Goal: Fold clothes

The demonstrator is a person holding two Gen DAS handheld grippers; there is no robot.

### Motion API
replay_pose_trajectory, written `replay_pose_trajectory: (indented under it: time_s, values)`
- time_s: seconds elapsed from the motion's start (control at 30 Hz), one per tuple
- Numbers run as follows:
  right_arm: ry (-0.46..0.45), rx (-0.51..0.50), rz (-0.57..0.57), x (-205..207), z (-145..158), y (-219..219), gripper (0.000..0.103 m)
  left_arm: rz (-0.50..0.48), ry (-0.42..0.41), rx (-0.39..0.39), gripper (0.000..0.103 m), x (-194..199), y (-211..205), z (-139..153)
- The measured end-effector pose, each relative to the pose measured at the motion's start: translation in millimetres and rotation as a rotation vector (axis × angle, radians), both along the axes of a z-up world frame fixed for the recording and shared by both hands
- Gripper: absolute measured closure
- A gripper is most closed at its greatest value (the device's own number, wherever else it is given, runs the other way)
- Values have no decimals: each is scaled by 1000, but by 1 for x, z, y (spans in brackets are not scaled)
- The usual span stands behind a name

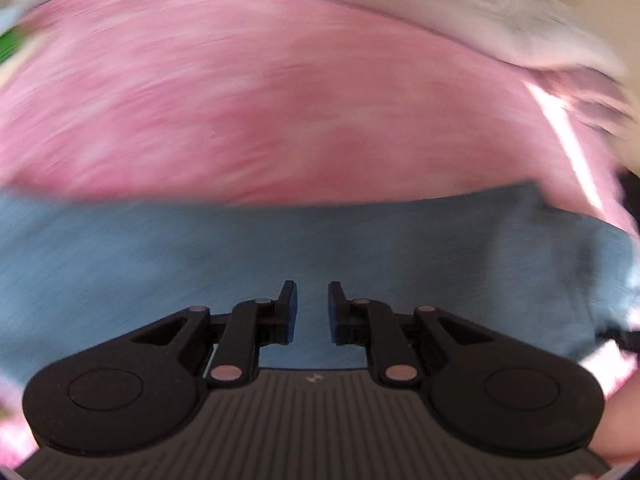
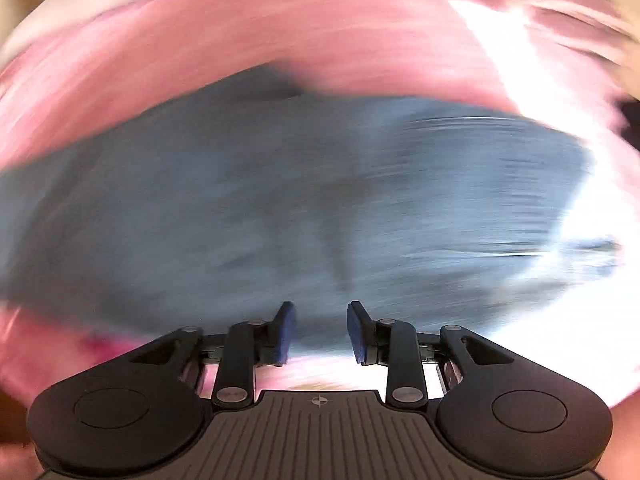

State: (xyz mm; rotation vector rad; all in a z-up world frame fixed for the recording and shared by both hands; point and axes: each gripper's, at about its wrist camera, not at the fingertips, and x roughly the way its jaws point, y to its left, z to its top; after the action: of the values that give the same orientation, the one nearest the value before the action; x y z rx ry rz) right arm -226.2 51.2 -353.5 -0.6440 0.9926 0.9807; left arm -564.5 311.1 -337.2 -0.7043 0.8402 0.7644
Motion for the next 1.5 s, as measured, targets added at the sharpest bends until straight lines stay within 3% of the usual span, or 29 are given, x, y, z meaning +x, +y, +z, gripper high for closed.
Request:
replay_pose_trajectory:
  time_s: [0.13,0.23,0.33,0.47,0.5,0.53,0.57,0.6,0.63,0.7,0.77,0.87,0.97,1.03,1.07,1.23,1.33,1.43,1.5]
  values:
    - [-62,111,-250,114,26,-28,46,-166,-67,6,78,78,12,8]
    - [-21,211,-345,186,36,-42,42,-215,-132,-31,72,133,23,5]
    - [107,285,-373,240,33,-44,42,-258,-191,-124,65,188,38,-9]
    - [375,316,-319,277,12,-35,42,-294,-185,-253,62,246,63,-42]
    - [372,320,-299,278,11,-36,42,-304,-184,-300,63,258,67,-51]
    - [370,324,-278,279,10,-37,52,-322,-199,-353,66,267,70,-60]
    - [367,328,-257,280,9,-39,63,-340,-218,-393,75,276,71,-67]
    - [377,346,-245,281,9,-42,77,-353,-230,-399,87,281,70,-71]
    - [355,360,-231,278,12,-45,83,-356,-231,-373,103,283,67,-73]
    - [311,386,-204,271,17,-51,85,-352,-231,-297,103,284,62,-76]
    - [185,378,-162,257,20,-46,86,-370,-229,-186,100,284,52,-78]
    - [105,299,-214,249,-12,-37,86,-407,-185,6,99,288,33,-81]
    - [35,279,-259,240,-10,-28,72,-330,-144,140,99,283,33,-72]
    - [-33,279,-298,231,2,-31,54,-241,-188,152,99,259,41,-58]
    - [-67,279,-318,227,8,-33,51,-224,-193,154,99,247,40,-52]
    - [-200,325,-348,180,33,-55,49,-306,-108,191,99,180,-1,-30]
    - [-222,272,-213,138,16,-55,49,-301,-80,163,99,135,-25,-37]
    - [-254,166,-136,120,-29,-67,49,-234,-69,125,99,95,-33,-53]
    - [-229,221,-172,122,-31,-86,51,-219,-90,121,99,72,-40,-54]
